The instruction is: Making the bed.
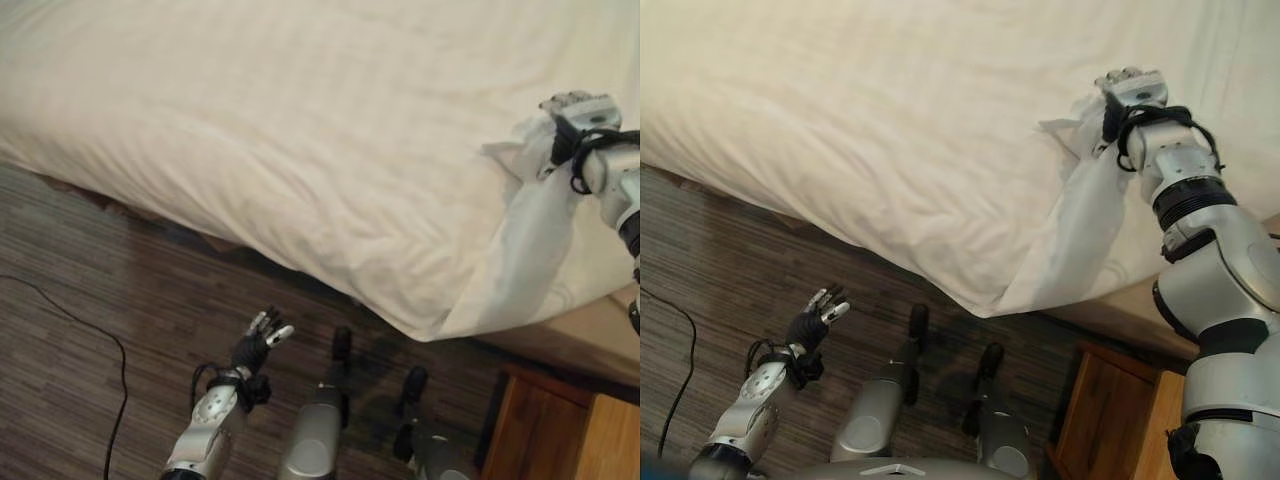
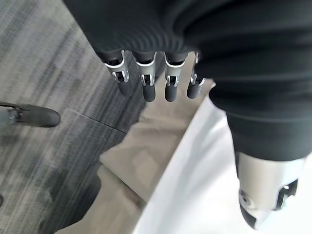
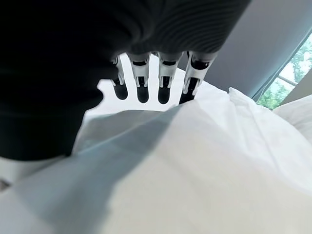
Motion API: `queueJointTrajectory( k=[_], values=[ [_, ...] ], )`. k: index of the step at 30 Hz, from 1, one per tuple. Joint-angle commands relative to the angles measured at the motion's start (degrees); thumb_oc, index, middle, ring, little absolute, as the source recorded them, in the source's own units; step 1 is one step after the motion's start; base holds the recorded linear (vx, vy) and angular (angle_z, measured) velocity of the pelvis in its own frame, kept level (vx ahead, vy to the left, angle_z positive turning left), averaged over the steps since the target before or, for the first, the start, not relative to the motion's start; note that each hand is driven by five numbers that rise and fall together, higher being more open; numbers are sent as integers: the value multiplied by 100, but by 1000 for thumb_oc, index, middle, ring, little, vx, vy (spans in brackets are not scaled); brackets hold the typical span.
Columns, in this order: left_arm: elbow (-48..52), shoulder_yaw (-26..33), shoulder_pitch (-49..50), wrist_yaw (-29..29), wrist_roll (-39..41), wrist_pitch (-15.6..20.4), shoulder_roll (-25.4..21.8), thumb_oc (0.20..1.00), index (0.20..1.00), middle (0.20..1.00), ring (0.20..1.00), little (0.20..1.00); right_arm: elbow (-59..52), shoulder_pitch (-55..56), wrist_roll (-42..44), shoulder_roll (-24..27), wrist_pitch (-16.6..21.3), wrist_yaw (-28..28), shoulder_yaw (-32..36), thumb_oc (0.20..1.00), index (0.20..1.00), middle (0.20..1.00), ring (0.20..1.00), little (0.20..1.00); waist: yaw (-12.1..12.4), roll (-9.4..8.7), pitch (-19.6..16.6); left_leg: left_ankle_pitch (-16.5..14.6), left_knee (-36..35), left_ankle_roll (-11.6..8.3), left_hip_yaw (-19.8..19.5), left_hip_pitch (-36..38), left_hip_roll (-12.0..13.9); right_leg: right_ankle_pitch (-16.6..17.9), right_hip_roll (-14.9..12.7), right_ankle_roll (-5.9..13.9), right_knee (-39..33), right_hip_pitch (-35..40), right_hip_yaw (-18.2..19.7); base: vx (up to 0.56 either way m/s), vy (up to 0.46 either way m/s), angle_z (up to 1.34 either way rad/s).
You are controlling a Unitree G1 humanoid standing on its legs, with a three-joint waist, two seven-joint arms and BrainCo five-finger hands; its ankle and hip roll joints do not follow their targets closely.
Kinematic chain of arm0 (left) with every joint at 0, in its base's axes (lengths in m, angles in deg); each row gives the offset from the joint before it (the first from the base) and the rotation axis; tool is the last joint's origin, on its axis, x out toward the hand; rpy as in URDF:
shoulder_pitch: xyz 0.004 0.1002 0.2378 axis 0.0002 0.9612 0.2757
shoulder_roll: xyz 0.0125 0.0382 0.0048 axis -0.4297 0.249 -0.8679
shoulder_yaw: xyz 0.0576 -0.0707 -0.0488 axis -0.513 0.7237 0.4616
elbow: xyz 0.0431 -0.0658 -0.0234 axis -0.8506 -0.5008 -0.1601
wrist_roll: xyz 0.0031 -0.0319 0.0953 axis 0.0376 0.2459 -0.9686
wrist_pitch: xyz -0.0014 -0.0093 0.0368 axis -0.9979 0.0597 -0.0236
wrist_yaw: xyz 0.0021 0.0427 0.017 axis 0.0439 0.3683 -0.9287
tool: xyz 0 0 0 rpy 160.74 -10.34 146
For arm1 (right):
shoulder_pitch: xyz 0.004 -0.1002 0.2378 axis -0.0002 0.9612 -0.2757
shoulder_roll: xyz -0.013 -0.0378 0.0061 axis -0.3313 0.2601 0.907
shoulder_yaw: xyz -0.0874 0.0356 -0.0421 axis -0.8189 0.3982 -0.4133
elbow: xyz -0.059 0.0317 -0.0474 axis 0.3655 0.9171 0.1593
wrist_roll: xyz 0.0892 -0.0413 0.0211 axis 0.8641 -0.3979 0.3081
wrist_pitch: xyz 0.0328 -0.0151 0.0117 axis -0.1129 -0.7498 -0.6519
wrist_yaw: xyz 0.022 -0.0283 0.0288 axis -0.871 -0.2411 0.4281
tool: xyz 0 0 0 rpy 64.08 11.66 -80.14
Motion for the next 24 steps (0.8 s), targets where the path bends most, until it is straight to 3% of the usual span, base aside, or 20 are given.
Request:
queueJointTrajectory(
  k=[1, 11, 24],
  values=[
    [217, -145, 21, 31, -15, 295, 42, 1000, 1000, 1000, 1000, 1000, -160, -789, 151, 532, -221, -295, -577, 1000, 1000, 1000, 1000, 1000, -58, -170, -85, -17, 9, -542, -117, 164, 53, 307, 34, 187, 62, -293, 226, 13, -1, -7],
    [67, -162, -31, 92, 22, 306, 129, 1000, 1000, 1000, 1000, 1000, -146, -663, 408, 348, -179, -272, -456, 1000, 1000, 1000, 1000, 1000, -96, -114, -17, -4, 9, -554, -69, 135, 60, 315, 45, 175, 62, -350, 256, 2, -8, -6],
    [49, -123, -26, 115, 191, 393, 221, 1000, 1000, 1000, 1000, 1000, -194, -316, 1301, 19, 98, 115, -337, 1000, 1000, 1000, 1000, 1000, 17, 93, 208, 146, 9, -621, -136, -279, 9, 429, -7, 189, 62, -736, 237, -8, -2, 0]
  ],
)
